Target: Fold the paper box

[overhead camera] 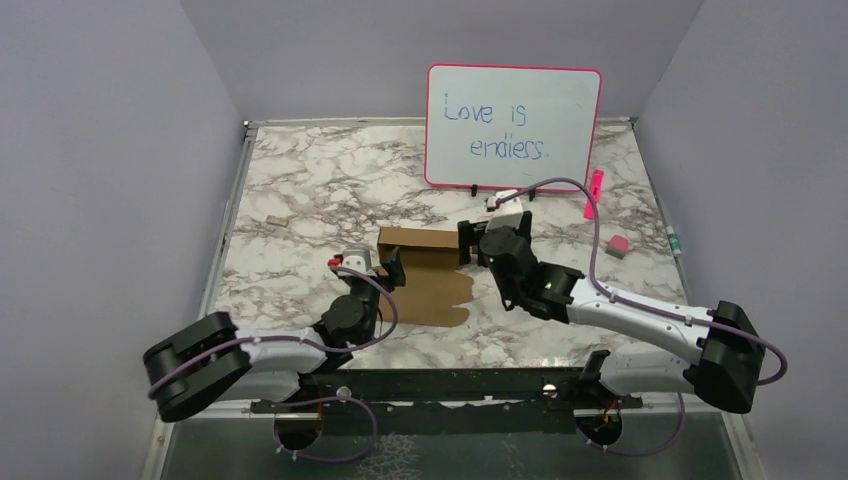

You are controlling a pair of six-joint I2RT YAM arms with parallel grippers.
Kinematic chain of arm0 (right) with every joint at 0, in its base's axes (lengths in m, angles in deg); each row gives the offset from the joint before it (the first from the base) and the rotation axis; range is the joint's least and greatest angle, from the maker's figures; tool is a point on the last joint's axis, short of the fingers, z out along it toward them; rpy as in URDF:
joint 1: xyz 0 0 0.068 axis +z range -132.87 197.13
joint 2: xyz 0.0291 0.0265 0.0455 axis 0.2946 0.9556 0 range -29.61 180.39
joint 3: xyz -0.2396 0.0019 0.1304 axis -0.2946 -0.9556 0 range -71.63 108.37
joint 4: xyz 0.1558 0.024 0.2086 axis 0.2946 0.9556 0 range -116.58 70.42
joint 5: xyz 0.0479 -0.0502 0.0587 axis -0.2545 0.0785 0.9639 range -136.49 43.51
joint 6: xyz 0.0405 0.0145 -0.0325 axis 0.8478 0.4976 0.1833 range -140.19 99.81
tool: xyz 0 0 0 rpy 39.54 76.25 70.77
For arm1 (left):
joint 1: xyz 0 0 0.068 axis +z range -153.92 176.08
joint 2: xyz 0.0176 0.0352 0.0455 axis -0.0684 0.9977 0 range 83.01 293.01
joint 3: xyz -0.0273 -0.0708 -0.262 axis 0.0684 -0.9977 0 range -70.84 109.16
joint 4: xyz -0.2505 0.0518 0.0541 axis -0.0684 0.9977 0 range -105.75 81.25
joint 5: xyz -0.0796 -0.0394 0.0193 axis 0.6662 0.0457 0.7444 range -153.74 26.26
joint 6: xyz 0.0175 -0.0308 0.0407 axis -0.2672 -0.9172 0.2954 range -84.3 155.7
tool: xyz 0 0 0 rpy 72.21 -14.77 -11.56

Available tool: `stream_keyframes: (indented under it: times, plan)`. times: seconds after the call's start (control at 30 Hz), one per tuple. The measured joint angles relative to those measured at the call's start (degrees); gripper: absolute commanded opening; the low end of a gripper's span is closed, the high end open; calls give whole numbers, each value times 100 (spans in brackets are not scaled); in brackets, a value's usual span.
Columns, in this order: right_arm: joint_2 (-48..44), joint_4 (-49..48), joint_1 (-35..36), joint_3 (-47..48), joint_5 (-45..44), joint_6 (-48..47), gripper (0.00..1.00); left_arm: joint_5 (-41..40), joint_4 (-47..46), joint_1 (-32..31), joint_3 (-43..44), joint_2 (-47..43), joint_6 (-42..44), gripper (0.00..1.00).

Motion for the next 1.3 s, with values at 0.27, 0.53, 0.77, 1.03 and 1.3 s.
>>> stream_keyframes:
  times: [0.27,0.53,0.77,1.03,1.3]
  plan:
    - [-131,-125,-1161,-404,962,321,92,570,3609,0,925,-1884,-898,83]
    - [-452,-909,-1757,-1397,1919,-76,89,1300,6118,0,2791,-1106,-1250,88]
    - [-210,-1805,-2124,-1882,2579,-398,79,1873,7543,0,4483,328,-1143,92]
    - [127,-2610,-2212,-2157,3104,-518,70,1958,8371,0,5729,1436,-634,94]
    - [319,-2994,-2212,-2284,3289,-516,60,1749,8786,7,6428,2450,-262,93]
